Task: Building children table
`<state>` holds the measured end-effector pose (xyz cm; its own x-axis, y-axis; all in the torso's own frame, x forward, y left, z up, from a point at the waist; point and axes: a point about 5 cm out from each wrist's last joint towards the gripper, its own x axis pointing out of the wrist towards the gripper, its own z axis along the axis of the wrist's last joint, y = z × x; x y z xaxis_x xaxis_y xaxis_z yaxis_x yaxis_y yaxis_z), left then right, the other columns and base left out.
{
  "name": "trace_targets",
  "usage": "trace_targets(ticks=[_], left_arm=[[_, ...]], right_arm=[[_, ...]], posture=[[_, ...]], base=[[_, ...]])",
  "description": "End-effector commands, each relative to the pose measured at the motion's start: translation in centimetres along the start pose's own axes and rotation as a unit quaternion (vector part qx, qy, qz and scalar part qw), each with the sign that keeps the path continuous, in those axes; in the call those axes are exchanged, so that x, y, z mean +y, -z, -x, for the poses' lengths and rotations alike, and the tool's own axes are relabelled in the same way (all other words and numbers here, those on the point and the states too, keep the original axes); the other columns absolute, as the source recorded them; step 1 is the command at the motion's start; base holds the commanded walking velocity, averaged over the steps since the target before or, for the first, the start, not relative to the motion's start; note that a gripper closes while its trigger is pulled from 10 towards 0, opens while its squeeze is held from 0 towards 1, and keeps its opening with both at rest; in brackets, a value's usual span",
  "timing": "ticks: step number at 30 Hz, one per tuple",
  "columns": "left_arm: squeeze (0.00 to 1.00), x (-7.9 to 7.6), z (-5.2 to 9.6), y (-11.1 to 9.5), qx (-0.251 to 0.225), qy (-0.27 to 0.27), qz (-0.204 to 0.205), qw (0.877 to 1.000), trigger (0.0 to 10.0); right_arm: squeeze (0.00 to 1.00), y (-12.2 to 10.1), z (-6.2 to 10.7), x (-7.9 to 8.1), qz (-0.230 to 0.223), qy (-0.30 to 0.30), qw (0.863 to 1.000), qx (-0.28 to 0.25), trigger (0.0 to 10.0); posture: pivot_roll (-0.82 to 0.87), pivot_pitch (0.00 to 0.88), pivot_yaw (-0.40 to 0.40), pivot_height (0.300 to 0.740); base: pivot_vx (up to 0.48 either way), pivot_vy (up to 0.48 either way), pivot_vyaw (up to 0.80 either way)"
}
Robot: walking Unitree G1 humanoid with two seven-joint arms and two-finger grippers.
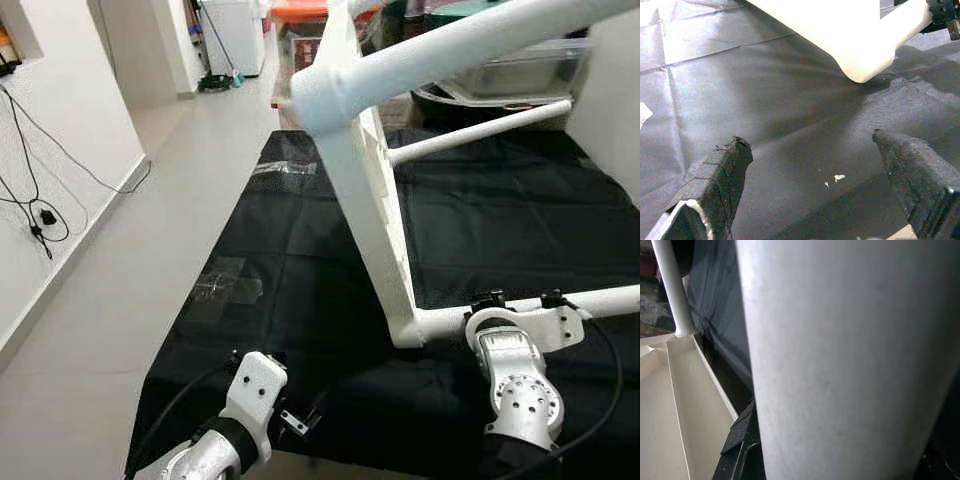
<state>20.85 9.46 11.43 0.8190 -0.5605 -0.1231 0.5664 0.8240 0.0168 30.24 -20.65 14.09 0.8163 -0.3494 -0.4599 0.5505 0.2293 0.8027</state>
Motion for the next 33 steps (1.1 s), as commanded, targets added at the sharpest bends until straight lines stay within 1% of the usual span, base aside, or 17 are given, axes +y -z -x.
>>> trace_targets(ticks=[1, 2, 4, 6, 8, 9, 12, 13, 14, 15, 16, 17, 18, 20, 22, 23, 33], left_arm=[[0.0, 0.1, 0.1, 0.1, 0.004, 0.001, -0.01, 1.0, 10.0], [0.0, 0.1, 0.1, 0.1, 0.004, 0.001, -0.01, 1.0, 10.0], [0.0, 0.1, 0.2, 0.1, 0.004, 0.0, -0.01, 1.0, 10.0], [0.0, 0.1, 0.2, 0.1, 0.004, 0.0, -0.01, 1.0, 10.0], [0.0, 0.1, 0.2, 0.1, 0.004, -0.001, -0.01, 1.0, 10.0], [0.0, 0.1, 0.2, 0.1, 0.004, -0.001, -0.011, 1.0, 10.0], [0.0, 0.1, 0.3, 0.1, 0.004, 0.0, -0.011, 1.0, 10.0], [0.0, 0.1, 0.3, 0.1, 0.005, 0.0, -0.012, 1.0, 10.0], [0.0, 0.1, 0.4, 0.1, 0.005, 0.0, -0.011, 1.0, 10.0], [0.0, 0.1, 0.4, 0.1, 0.005, 0.0, -0.011, 1.0, 10.0], [0.0, 0.1, 0.4, 0.1, 0.005, 0.001, -0.011, 1.0, 10.0], [0.0, 0.0, 0.4, 0.2, 0.006, 0.003, -0.012, 1.0, 10.0], [0.0, 0.0, 0.4, 0.2, 0.006, 0.003, -0.012, 1.0, 10.0], [0.0, 0.0, 0.5, 0.2, 0.008, 0.005, -0.012, 1.0, 10.0], [0.0, 0.0, 0.5, 0.2, 0.008, 0.005, -0.012, 1.0, 10.0], [0.0, 0.0, 0.5, 0.3, 0.009, 0.005, -0.012, 1.0, 10.0], [0.0, 0.0, 0.5, 0.3, 0.009, 0.005, -0.012, 1.0, 10.0]], right_arm=[[0.0, 6.7, 1.3, -2.8, -0.053, 0.077, 0.99, 0.105, 10.0], [0.0, 7.0, 1.5, -2.4, -0.062, 0.073, 0.989, 0.112, 10.0], [0.0, 7.3, 1.6, -2.3, -0.061, 0.074, 0.989, 0.113, 10.0], [0.0, 7.6, 1.6, -2.6, -0.053, 0.09, 0.988, 0.112, 10.0], [0.0, 7.6, 1.4, -3.4, -0.034, 0.1, 0.989, 0.108, 10.0], [1.0, 7.6, 1.3, -3.7, -0.036, 0.103, 0.988, 0.107, 10.0], [1.0, 7.4, 1.3, -3.9, -0.052, 0.108, 0.987, 0.105, 10.0], [1.0, 7.2, 1.4, -3.5, -0.068, 0.098, 0.987, 0.105, 10.0], [1.0, 7.0, 1.3, -3.0, -0.096, 0.086, 0.986, 0.107, 10.0], [1.0, 7.0, 1.3, -3.0, -0.096, 0.086, 0.986, 0.107, 10.0], [1.0, 6.9, 1.3, -2.7, -0.115, 0.077, 0.985, 0.108, 10.0], [0.0, 6.8, 1.2, -2.3, -0.14, 0.069, 0.982, 0.11, 10.0], [0.0, 6.8, 1.2, -2.3, -0.14, 0.069, 0.982, 0.11, 10.0], [0.0, 6.9, 1.2, -2.0, -0.176, 0.058, 0.976, 0.117, 10.0], [0.0, 6.9, 1.2, -2.0, -0.176, 0.058, 0.976, 0.117, 10.0], [0.0, 7.1, 1.5, -1.7, -0.209, 0.048, 0.969, 0.125, 10.0], [0.0, 7.1, 1.5, -1.7, -0.209, 0.048, 0.969, 0.125, 10.0]], posture=[[0.17, 0.059, 0.023, 0.74], [0.17, 0.058, 0.018, 0.74], [0.17, 0.057, 0.021, 0.74], [0.17, 0.056, 0.019, 0.74], [0.18, 0.055, 0.019, 0.74], [0.17, 0.055, 0.021, 0.74], [0.17, 0.055, 0.021, 0.74], [0.18, 0.055, 0.021, 0.74], [0.17, 0.057, 0.029, 0.74], [0.17, 0.057, 0.029, 0.74], [0.17, 0.057, 0.029, 0.74], [0.18, 0.053, 0.029, 0.74], [0.18, 0.053, 0.029, 0.74], [0.18, 0.054, 0.031, 0.74], [0.18, 0.054, 0.031, 0.74], [0.18, 0.053, 0.029, 0.74], [0.18, 0.053, 0.029, 0.74]], base=[[0.0, 0.0, 0.0], [0.0, 0.0, 0.0], [0.0, 0.0, 0.0], [0.0, 0.0, 0.0], [0.0, 0.0, 0.0], [0.0, 0.0, 0.0], [0.0, 0.0, 0.0], [0.0, 0.0, 0.0], [0.0, 0.0, 0.0], [0.0, 0.0, 0.0], [0.0, 0.0, 0.0], [0.0, 0.0, 0.0], [0.0, 0.0, 0.0], [0.0, 0.0, 0.0], [0.0, 0.0, 0.0], [0.0, 0.0, 0.0], [0.0, 0.0, 0.0]])
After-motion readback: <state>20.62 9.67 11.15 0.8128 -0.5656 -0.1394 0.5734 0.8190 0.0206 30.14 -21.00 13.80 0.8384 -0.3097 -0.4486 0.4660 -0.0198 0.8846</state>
